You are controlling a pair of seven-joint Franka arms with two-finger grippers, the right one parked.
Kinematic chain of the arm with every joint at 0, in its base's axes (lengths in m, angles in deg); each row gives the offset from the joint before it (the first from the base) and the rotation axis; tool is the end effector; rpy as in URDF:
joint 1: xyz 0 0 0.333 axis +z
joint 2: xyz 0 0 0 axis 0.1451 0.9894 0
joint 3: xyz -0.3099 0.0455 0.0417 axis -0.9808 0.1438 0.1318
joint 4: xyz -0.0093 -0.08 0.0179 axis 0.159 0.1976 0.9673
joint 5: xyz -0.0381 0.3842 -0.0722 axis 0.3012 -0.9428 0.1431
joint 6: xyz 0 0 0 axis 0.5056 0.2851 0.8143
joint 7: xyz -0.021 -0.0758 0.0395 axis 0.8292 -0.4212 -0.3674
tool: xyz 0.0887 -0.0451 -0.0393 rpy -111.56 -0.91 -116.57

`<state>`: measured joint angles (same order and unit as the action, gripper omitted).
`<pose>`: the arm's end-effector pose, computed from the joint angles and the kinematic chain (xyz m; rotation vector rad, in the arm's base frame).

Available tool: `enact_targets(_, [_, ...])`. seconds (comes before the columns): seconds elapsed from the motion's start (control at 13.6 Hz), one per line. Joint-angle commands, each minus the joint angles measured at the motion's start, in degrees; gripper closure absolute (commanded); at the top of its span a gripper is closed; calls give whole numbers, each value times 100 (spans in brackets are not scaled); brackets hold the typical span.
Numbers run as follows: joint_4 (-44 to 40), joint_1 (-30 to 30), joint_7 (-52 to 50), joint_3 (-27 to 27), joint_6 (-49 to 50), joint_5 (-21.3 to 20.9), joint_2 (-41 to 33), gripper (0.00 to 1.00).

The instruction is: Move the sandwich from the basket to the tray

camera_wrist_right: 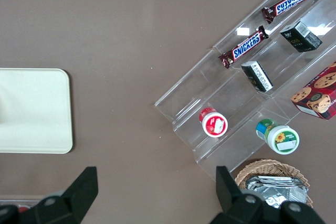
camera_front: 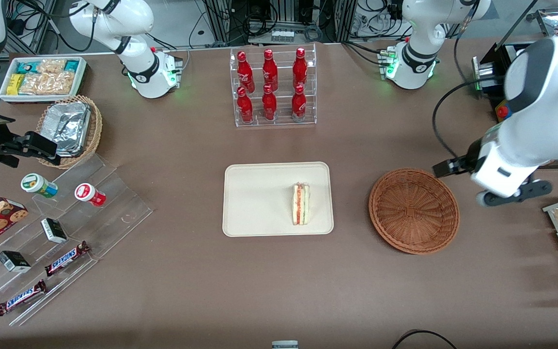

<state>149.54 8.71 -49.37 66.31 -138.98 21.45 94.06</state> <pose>0.5938 -0.0991 0.5523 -3.0900 -0.2916 0.2666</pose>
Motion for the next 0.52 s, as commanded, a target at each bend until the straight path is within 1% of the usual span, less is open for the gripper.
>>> enact_targets(0.0, [515, 340, 405, -80, -8, 168, -530, 0])
enact_targets(0.22, [550, 341, 599, -54, 247, 159, -767, 0])
enact_targets(0.44, [866, 341, 810, -36, 308, 151, -1119, 0])
